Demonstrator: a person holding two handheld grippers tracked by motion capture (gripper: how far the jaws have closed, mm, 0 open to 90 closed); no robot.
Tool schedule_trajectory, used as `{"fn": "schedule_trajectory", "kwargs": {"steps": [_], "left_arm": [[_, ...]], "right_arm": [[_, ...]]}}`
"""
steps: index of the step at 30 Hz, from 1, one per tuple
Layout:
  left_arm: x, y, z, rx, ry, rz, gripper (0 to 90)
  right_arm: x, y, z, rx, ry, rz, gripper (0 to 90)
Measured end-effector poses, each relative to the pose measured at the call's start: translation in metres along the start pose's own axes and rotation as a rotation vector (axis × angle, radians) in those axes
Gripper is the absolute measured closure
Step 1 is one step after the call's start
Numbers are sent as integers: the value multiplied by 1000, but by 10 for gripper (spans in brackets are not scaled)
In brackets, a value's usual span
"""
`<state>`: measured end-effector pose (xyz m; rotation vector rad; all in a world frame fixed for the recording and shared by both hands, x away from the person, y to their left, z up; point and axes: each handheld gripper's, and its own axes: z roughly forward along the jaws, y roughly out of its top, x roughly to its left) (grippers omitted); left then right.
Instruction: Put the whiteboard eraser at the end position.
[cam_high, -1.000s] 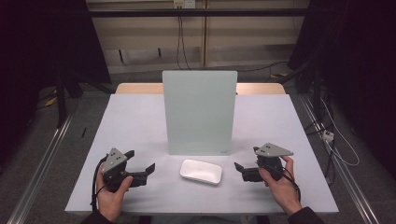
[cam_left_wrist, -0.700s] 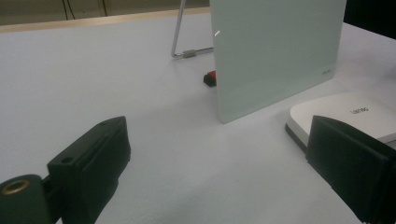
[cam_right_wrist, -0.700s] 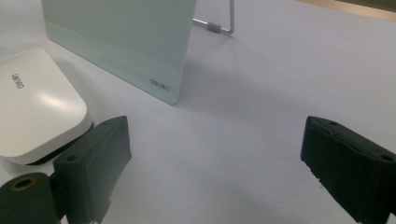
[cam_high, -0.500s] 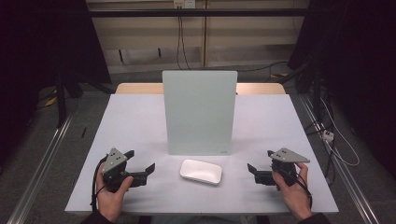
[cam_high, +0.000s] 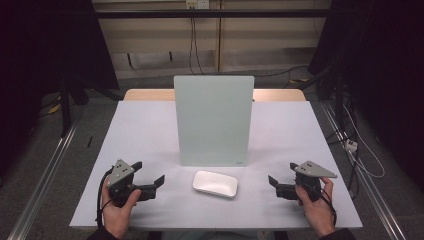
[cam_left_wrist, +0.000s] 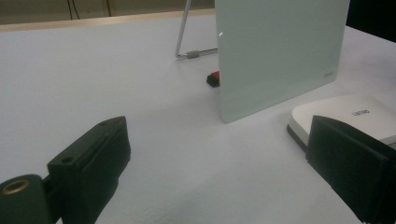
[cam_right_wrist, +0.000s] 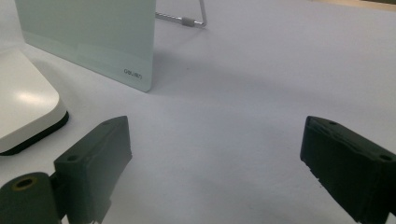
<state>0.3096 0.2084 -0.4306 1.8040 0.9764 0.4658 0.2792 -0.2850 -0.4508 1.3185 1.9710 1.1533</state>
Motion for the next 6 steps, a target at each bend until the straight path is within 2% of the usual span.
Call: {"fn": "schedule_trajectory", "kwargs": {"steps": [6], "left_arm": [[1,0,0,1,1,-9,62]], "right_arm": [[0,1,1,-7,9,7,85]]}}
